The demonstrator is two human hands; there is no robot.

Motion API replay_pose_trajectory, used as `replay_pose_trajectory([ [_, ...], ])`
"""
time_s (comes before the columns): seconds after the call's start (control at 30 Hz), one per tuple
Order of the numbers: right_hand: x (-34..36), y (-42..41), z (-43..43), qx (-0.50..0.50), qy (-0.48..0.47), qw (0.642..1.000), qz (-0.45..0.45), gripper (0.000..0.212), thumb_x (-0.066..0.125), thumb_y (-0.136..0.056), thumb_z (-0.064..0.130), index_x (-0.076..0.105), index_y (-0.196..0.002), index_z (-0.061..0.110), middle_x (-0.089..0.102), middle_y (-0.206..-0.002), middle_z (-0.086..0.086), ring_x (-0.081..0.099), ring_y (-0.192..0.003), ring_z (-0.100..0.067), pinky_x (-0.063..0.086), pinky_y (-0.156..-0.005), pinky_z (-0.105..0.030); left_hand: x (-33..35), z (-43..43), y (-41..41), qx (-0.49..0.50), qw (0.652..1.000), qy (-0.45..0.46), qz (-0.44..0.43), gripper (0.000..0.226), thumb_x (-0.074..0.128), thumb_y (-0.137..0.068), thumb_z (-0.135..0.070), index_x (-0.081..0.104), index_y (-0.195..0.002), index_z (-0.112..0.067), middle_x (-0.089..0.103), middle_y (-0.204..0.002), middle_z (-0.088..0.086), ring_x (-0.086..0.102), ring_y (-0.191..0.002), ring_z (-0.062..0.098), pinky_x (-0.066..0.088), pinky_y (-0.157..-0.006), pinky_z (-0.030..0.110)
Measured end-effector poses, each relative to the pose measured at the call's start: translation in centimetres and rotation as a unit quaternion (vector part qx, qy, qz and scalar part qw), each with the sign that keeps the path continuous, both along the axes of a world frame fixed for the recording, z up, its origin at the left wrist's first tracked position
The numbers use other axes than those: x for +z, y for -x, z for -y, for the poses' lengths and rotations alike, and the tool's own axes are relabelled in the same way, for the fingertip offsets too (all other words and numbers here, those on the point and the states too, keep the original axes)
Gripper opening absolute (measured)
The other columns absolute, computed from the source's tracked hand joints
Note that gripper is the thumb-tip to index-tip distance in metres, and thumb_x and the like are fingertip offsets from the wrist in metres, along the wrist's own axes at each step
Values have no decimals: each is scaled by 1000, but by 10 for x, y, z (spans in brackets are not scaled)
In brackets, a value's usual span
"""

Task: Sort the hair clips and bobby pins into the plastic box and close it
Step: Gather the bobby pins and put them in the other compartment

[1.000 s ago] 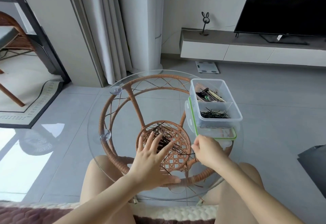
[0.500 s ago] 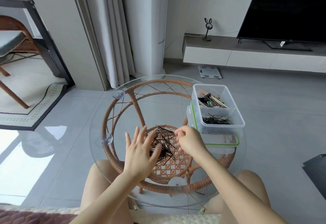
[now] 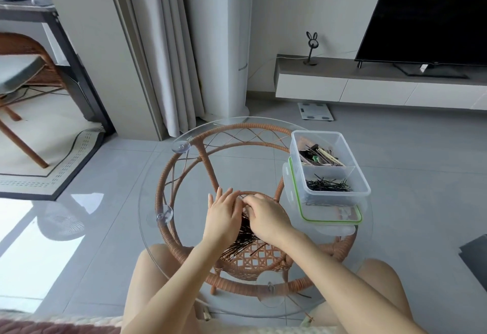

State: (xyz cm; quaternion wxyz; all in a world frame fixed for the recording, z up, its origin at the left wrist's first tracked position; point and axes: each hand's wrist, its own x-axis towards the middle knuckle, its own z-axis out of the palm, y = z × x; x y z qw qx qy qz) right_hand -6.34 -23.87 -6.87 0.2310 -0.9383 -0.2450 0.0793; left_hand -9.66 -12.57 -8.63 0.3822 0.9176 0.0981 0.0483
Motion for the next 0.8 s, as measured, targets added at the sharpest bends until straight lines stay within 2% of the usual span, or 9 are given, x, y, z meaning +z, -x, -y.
replay_pose_trajectory([
  [0.07,4,2,15,-29,-17,999,16,30,40,-96,25,52,-122,17,56,-122,-2,54,-110,-20,47,-90,-34,7,-10,-1,-20,1000,-12,-15,38,31,-99,-23,49,-132,-16,40,-147,4,22,-143,21,9,-120,36],
  [0.13,7,6,32,-28,7,1000,5,45,43,-93,40,45,-131,16,51,-129,-3,50,-116,-19,45,-95,-34,15,-24,1,-57,994,-77,-42,37,38,-97,-22,49,-132,-19,45,-144,-1,35,-137,17,24,-115,32],
  [0.27,5,15,49,32,119,990,-76,94,57,-72,67,23,-144,16,33,-141,-6,32,-130,-24,35,-107,-41,30,-39,6,-177,953,-212,-121,53,48,-90,-38,36,-140,-25,40,-146,-5,33,-135,16,28,-113,34],
  [0.33,2,17,46,43,131,987,-78,101,65,-66,66,22,-143,18,32,-138,-5,31,-129,-24,35,-106,-42,36,-37,8,-220,934,-236,-152,67,55,-84,-47,31,-142,-26,37,-144,-3,33,-131,17,33,-110,34],
  [0.4,1,16,40,51,132,988,-62,95,69,-67,59,27,-142,18,35,-135,-5,34,-126,-25,37,-103,-41,41,-34,7,-242,918,-264,-171,77,62,-77,-49,30,-143,-23,38,-140,1,35,-125,19,38,-105,33],
  [0.5,-1,14,33,46,95,993,-47,73,69,-75,46,37,-137,23,43,-131,-4,42,-122,-23,42,-98,-39,42,-28,5,-249,905,-295,-180,73,69,-75,-39,39,-137,-16,41,-132,5,40,-115,21,42,-96,30],
  [0.63,-3,13,31,32,40,998,-33,45,65,-82,36,51,-122,24,53,-121,0,50,-112,-21,45,-91,-37,42,-24,2,-233,919,-264,-177,56,69,-79,-22,46,-130,-12,47,-126,7,52,-105,21,47,-91,29],
  [0.8,-5,12,32,39,11,999,1,24,59,-88,29,58,-108,16,59,-109,0,55,-100,-21,47,-84,-36,44,-26,0,-206,934,-246,-161,38,65,-83,-17,56,-120,-12,60,-119,6,58,-104,23,49,-88,29],
])
